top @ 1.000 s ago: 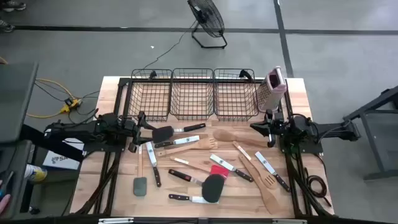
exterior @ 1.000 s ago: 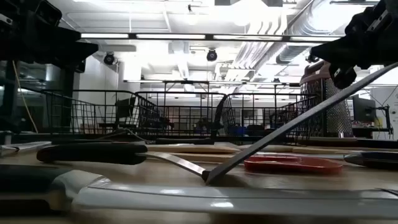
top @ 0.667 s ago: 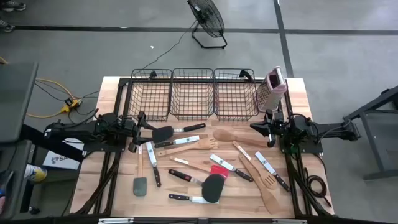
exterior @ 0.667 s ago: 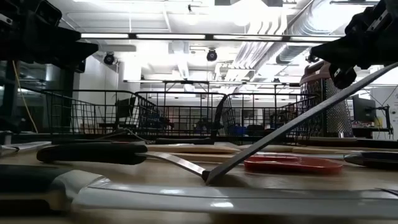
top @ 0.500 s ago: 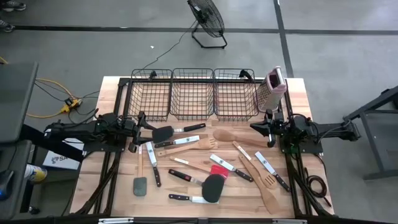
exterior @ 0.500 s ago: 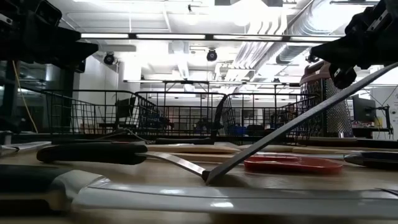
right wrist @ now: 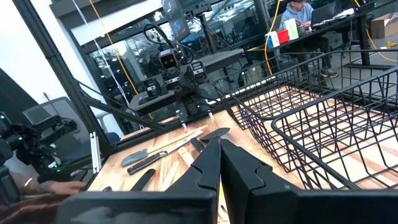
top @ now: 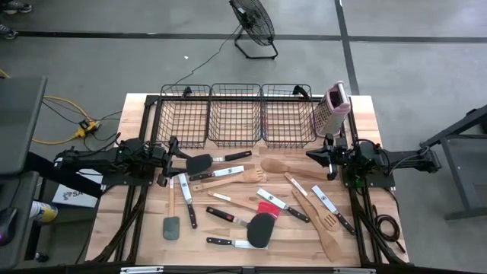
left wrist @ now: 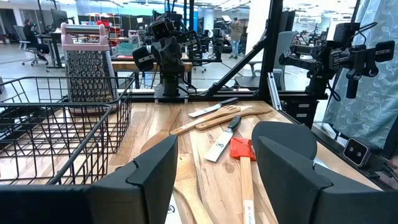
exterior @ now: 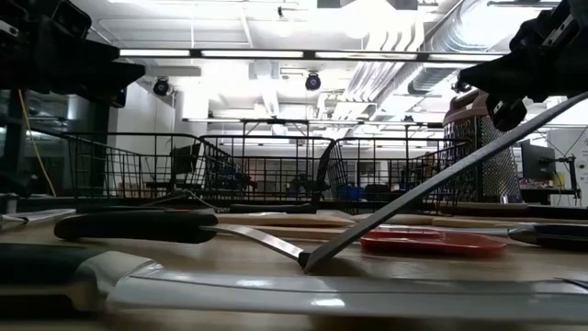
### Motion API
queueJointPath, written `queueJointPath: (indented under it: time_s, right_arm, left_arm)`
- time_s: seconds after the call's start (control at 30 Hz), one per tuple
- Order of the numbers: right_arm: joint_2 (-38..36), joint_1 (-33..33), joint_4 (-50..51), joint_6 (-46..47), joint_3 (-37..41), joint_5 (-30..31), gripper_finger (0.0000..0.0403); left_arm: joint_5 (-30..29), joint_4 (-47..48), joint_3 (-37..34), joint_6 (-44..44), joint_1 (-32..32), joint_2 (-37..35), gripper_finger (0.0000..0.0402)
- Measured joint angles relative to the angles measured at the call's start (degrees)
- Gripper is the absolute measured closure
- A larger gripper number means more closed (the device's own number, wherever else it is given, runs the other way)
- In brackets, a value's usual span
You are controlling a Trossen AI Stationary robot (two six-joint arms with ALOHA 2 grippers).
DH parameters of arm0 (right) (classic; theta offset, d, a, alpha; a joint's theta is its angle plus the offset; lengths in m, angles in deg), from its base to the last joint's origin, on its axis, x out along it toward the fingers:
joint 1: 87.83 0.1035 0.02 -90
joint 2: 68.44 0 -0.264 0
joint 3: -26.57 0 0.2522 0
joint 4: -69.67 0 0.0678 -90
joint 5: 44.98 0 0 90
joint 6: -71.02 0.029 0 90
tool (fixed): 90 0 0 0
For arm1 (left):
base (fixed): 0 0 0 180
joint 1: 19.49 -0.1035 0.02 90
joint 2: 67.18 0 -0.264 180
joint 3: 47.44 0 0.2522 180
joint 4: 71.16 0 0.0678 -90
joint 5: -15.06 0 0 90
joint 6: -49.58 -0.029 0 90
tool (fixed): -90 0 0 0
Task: Pick & Place Kitchen Items
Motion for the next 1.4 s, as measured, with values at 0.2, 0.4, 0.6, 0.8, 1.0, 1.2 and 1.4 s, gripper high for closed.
queueJointPath:
  time_s: [0.2, 0.4, 0.6, 0.8, 1.0, 1.2, 1.4]
  right_arm:
    - [0.0, 0.0, 0.0, 0.0, 0.0, 0.0, 0.0401]
    - [0.0, 0.0, 0.0, 0.0, 0.0, 0.0, 0.0401]
    - [0.0, 0.0, 0.0, 0.0, 0.0, 0.0, 0.0401]
    - [0.0, 0.0, 0.0, 1.7, 0.0, 0.0, 0.0401]
    - [0.0, 0.0, -0.5, 7.5, 0.0, 0.6, 0.0401]
    - [0.0, 0.0, -0.6, 10.6, 0.0, 1.8, 0.0401]
    - [0.0, 0.0, -0.9, 12.3, 0.0, 2.9, 0.0401]
  left_arm:
    - [0.0, 0.0, 0.0, 0.0, 0.0, 0.0, 0.0190]
    - [0.0, 0.0, 0.0, 0.0, 0.0, 0.0, 0.0190]
    - [0.0, 0.0, 0.0, 0.0, 0.0, 0.0, 0.0190]
    - [0.0, 0.0, 0.0, 0.0, 0.0, 0.0, 0.0190]
    - [0.0, 0.0, 0.0, 0.0, 0.0, 0.0, 0.0190]
    - [0.0, 0.0, 0.0, 0.0, 0.0, 0.0, 0.0190]
    - [0.0, 0.0, 0.0, 0.0, 0.0, 0.0, 0.0190]
